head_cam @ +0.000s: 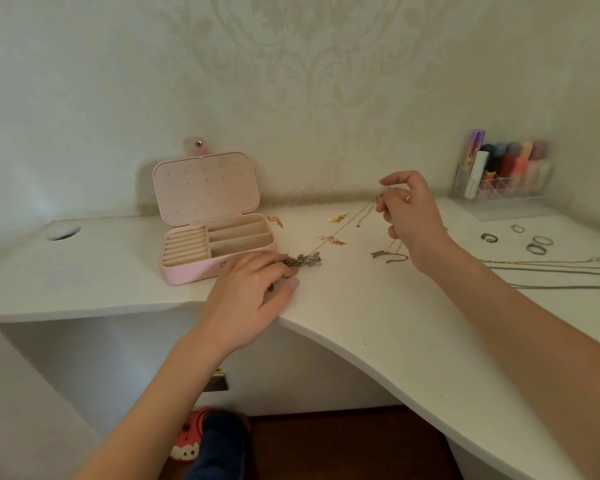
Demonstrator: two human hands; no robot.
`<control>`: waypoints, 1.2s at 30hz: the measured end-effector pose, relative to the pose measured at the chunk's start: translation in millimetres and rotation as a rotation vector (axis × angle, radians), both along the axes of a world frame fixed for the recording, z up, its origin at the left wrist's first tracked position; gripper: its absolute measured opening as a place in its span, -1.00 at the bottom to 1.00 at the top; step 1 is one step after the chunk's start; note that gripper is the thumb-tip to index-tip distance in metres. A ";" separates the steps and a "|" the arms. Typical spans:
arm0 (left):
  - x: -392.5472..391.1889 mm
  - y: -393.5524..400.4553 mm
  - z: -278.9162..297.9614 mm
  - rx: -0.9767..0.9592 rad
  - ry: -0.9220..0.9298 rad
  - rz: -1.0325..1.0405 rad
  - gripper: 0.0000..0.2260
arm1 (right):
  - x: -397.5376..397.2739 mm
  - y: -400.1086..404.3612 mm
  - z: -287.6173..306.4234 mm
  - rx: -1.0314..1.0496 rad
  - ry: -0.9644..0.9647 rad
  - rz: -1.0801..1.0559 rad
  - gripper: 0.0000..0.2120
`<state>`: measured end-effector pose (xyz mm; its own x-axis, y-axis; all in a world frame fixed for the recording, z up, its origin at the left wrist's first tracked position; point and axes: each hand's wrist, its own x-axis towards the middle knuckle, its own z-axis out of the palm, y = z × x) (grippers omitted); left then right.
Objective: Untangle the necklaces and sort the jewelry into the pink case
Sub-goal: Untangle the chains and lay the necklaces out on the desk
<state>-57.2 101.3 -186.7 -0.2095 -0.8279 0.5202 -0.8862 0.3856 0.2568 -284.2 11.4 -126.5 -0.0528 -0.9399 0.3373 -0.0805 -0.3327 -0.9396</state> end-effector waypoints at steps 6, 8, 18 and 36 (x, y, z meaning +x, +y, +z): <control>-1.1 0.3 -1.2 -0.033 0.022 0.024 -0.59 | -9.7 -8.6 -5.6 -0.072 0.055 -0.139 -0.87; -1.8 2.6 -2.7 -0.045 0.016 0.056 -0.60 | -12.9 -12.2 -7.3 -0.072 0.032 -0.184 -0.85; -0.2 6.1 -1.9 -0.148 -0.079 0.143 -0.62 | -6.9 -3.0 -0.6 -0.038 0.074 -0.021 -0.89; -70.6 -43.1 29.6 0.239 0.985 -0.079 -0.84 | -34.9 -0.9 13.1 0.140 0.665 0.256 -0.86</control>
<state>-127.7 58.1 -157.1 0.1646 -0.9352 0.3136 -0.2127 0.2768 0.9371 -319.1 10.5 -113.5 0.3491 -0.9320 0.0973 -0.5857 -0.2980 -0.7538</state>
